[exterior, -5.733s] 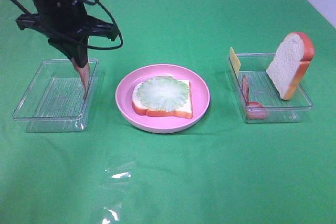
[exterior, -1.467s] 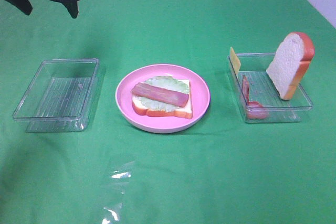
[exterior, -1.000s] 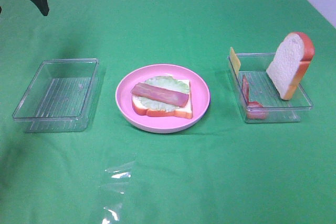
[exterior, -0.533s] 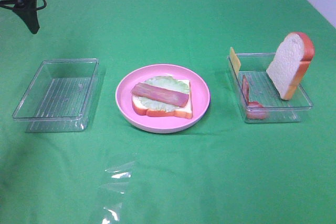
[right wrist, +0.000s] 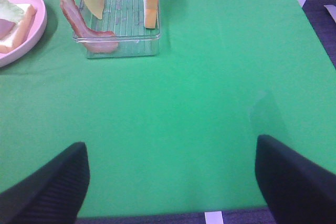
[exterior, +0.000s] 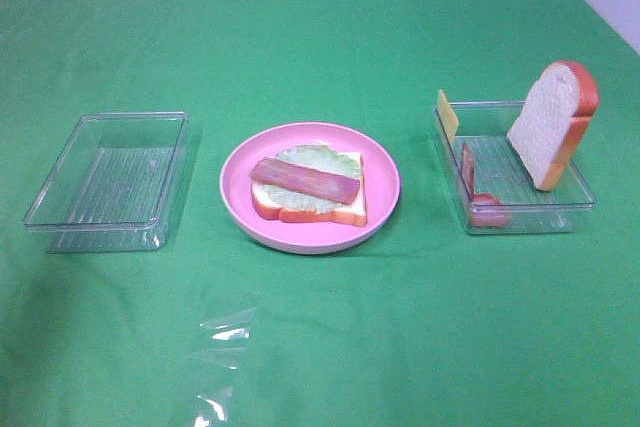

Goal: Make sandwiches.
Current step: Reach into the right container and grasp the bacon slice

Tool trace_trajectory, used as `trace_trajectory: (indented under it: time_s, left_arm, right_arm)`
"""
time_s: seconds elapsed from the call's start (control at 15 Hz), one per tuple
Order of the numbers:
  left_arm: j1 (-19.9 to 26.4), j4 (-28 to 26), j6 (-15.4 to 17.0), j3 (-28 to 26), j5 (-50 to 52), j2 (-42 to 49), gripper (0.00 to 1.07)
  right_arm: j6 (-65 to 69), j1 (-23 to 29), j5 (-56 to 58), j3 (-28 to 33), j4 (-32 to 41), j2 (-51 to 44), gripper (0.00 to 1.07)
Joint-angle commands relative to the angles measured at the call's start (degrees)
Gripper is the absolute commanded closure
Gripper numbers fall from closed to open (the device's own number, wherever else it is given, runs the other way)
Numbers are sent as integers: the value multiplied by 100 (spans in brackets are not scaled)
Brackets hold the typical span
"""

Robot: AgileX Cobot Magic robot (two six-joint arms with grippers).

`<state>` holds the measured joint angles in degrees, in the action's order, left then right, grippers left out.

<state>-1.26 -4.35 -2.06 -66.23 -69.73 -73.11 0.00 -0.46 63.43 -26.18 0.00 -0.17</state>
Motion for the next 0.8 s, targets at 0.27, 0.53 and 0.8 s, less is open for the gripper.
trace_trajectory:
  time_s: [0.27, 0.53, 0.8]
  left_arm:
    - [-29, 120, -17, 1415, -453, 3283, 6]
    - [-29, 281, -17, 2401, -246, 5770, 6]
    - [-29, 435, -17, 3197, -172, 7162, 6]
  right_arm:
    - [0, -6, -34, 23, 0, -160, 23]
    - [0, -6, -34, 23, 0, -160, 23]
    - [0, -6, -34, 23, 0, -160, 23]
